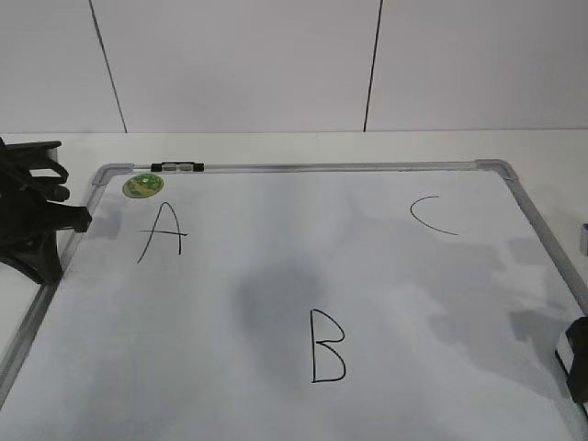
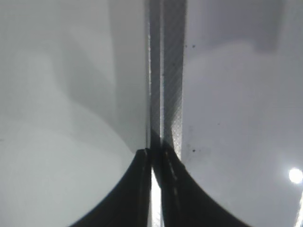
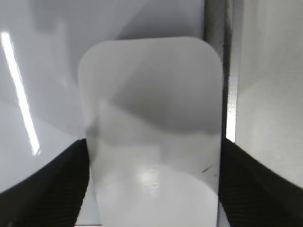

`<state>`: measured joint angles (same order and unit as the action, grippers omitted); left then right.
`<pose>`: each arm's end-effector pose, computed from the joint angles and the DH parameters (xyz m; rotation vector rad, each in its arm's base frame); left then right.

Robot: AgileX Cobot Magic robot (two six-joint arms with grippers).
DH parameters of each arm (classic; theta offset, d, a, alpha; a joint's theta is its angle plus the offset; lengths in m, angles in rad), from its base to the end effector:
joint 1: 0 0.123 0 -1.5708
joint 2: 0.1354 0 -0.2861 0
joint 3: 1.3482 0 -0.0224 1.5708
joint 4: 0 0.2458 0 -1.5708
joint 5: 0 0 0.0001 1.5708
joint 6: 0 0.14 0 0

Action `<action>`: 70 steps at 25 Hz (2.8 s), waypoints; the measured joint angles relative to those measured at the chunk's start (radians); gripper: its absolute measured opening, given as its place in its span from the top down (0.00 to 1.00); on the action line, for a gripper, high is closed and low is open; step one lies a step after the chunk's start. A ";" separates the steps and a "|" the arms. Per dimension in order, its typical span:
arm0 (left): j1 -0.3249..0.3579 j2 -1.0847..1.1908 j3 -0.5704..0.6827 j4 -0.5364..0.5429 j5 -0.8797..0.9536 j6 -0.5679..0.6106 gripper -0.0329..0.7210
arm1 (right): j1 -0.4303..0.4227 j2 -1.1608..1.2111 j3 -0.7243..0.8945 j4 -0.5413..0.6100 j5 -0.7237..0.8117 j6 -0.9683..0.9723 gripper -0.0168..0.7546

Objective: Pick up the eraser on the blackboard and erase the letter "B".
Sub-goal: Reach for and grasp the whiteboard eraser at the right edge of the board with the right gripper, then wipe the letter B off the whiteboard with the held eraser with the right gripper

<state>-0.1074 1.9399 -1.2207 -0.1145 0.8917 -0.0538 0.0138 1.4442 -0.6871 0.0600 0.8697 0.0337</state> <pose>0.3534 -0.0506 0.1070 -0.0252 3.0985 -0.1462 0.2134 0.0094 0.1342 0.0900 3.1094 0.0734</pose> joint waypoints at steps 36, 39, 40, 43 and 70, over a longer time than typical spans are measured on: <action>0.000 0.000 0.000 0.000 0.000 0.000 0.92 | 0.000 0.036 -0.030 -0.015 0.037 0.000 0.22; 0.000 0.000 0.000 0.000 0.000 0.000 0.92 | 0.000 0.036 -0.030 -0.015 0.037 -0.005 0.23; 0.000 0.000 0.000 0.000 0.000 0.000 0.92 | 0.000 0.036 -0.030 -0.015 0.039 -0.005 0.23; 0.000 0.000 0.000 0.000 0.000 0.000 0.92 | 0.000 0.038 -0.033 -0.015 0.039 -0.005 0.23; 0.000 0.000 0.000 0.000 0.001 0.000 0.91 | 0.000 0.051 -0.096 -0.020 0.143 -0.008 0.28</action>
<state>-0.1074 1.9399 -1.2207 -0.1145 0.8924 -0.0538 0.0138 1.4948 -0.7831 0.0402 1.0127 0.0261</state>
